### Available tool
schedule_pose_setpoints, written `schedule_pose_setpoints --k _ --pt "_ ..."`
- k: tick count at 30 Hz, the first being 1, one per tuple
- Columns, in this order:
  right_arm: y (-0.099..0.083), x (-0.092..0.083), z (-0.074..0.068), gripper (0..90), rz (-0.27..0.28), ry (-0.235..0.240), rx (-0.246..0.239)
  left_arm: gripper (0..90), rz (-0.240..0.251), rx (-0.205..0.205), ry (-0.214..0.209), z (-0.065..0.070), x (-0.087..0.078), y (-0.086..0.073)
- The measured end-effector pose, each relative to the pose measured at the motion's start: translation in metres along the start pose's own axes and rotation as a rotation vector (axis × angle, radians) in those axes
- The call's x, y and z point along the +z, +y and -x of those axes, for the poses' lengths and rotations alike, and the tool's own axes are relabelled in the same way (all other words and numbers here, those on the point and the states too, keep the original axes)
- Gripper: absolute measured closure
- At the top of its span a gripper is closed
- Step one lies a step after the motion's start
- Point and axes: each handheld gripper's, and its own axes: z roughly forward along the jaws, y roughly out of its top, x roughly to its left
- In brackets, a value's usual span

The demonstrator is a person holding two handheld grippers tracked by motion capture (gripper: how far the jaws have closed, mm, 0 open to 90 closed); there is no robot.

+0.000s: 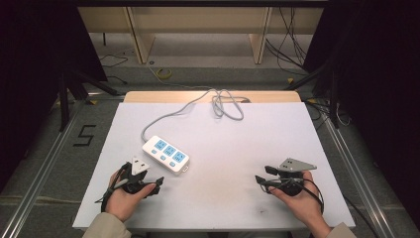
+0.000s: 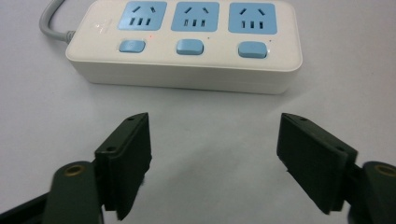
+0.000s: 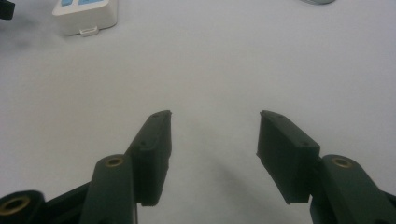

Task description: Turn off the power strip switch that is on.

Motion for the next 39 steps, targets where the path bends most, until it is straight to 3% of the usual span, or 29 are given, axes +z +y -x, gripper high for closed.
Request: schedule_pose_setpoints --k 7,9,14,39 --pt "0.000 0.000 0.000 45.6 0.000 -0.003 0.000 79.6 -0.063 0.014 0.010 0.000 -0.004 -0.001" --pt "0.001 0.000 -0.001 45.6 0.000 -0.004 -0.002 89.2 -0.080 0.025 0.013 0.000 -0.004 -0.001" --pt "0.000 0.000 0.000 45.6 0.001 -0.004 -0.003 89.5 -0.107 0.022 0.017 0.001 -0.006 0.001" --pt "0.001 0.001 -0.001 45.7 -0.002 -0.006 -0.009 89.6 -0.104 0.004 0.042 -0.006 -0.003 0.016"
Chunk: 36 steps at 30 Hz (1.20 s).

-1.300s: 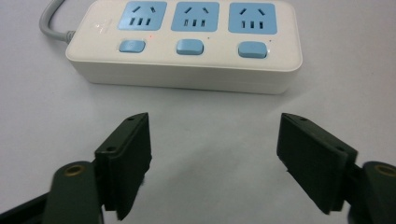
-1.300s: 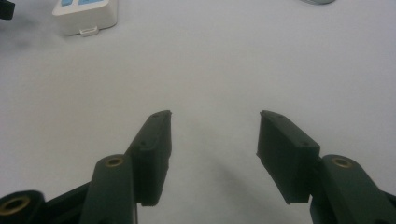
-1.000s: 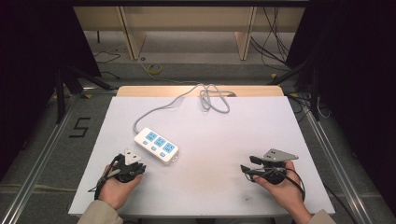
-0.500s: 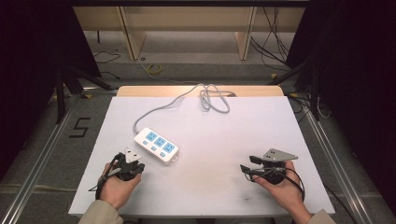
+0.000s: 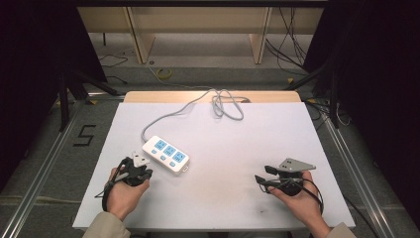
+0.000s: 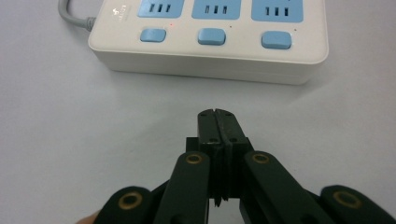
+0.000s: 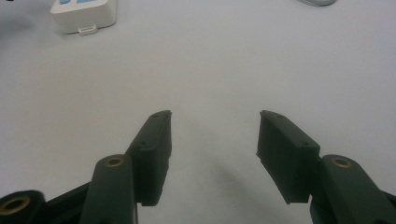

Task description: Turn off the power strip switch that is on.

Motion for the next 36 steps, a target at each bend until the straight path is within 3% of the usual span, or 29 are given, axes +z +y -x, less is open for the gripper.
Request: schedule_pose_setpoints --k 36 --pt "0.000 0.000 -0.001 46.0 0.001 -0.004 -0.003 89.7 -0.011 -0.012 0.009 -0.006 0.006 0.022"
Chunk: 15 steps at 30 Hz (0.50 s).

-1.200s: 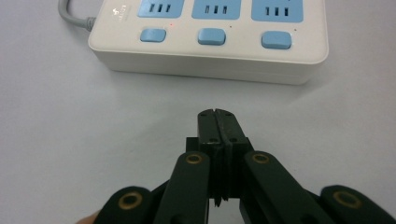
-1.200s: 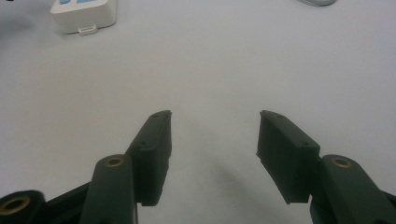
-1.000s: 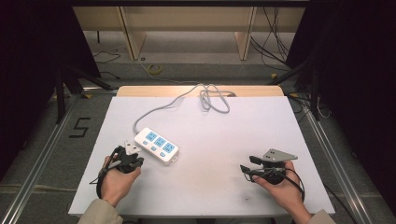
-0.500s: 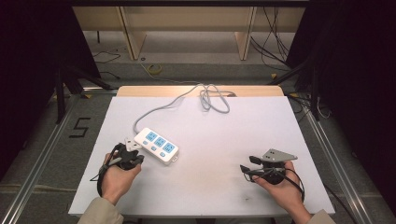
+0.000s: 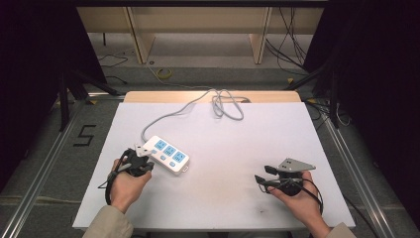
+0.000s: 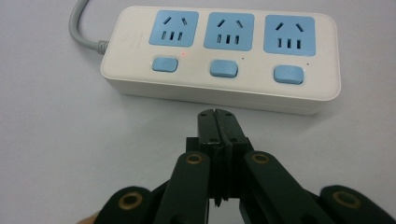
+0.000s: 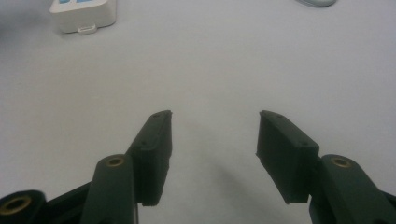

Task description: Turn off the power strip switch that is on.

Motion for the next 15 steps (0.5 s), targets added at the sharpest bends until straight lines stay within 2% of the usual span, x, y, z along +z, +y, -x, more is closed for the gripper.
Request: schedule_pose_setpoints --k 15 --pt "0.0000 -0.0002 -0.0001 46.1 -0.001 -0.002 -0.001 89.7 -0.010 -0.014 0.011 -0.0038 0.0041 0.0088"
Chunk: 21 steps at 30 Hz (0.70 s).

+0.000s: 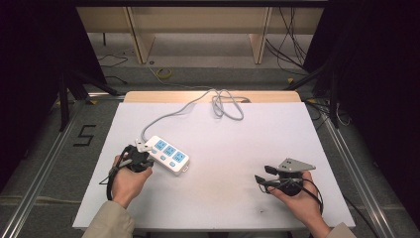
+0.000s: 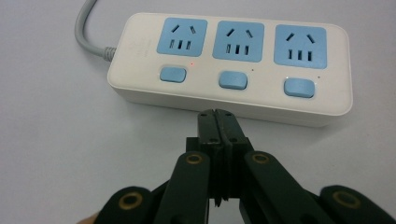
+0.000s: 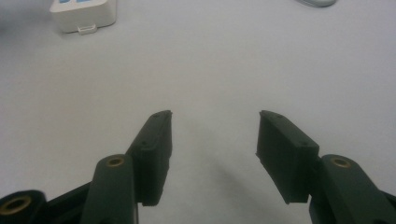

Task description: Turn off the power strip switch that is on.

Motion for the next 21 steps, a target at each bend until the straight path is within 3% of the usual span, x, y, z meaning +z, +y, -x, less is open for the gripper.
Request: schedule_pose_setpoints --k 21 --pt "0.0000 0.0002 -0.0001 46.2 -0.001 0.001 -0.002 89.7 -0.002 -0.013 0.007 -0.0062 0.0023 0.0082"
